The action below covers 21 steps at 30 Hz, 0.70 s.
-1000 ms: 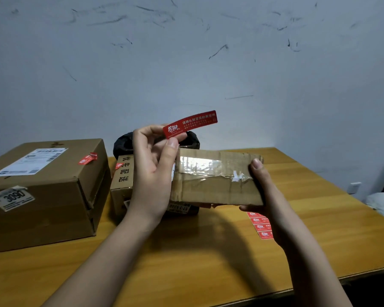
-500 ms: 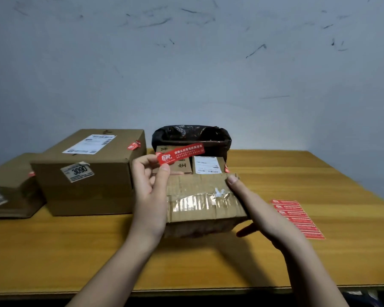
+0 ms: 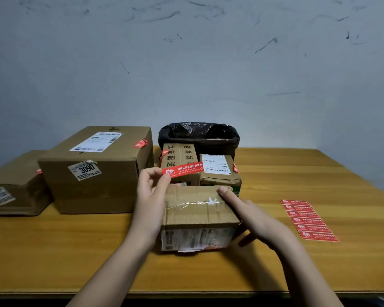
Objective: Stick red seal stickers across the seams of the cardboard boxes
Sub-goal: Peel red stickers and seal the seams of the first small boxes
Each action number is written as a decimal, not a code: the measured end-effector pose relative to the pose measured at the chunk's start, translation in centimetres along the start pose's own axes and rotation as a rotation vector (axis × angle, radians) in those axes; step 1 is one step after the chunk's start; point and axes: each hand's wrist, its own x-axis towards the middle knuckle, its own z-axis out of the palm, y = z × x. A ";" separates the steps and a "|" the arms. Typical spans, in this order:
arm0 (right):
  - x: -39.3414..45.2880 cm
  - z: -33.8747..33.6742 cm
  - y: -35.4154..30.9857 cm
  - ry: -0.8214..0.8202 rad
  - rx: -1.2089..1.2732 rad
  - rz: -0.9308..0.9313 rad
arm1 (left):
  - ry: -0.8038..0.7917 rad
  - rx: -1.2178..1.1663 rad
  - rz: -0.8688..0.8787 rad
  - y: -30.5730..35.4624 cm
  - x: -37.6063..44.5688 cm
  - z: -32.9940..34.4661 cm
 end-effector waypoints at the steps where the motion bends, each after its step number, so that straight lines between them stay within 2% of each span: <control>1: 0.2 0.0 0.0 0.003 -0.017 0.003 | -0.001 0.000 -0.012 -0.1 0.2 -0.1; 9: 0.7 -0.2 -0.2 0.034 -0.088 0.017 | -0.037 -0.001 -0.052 -0.7 1.0 -0.1; 15: 0.8 -0.2 -0.5 0.049 -0.147 0.002 | -0.055 0.122 0.037 -1.4 1.1 -0.3; 21: 0.9 -0.2 -0.4 0.089 -0.206 -0.010 | -0.069 0.141 0.058 -1.4 1.1 -0.4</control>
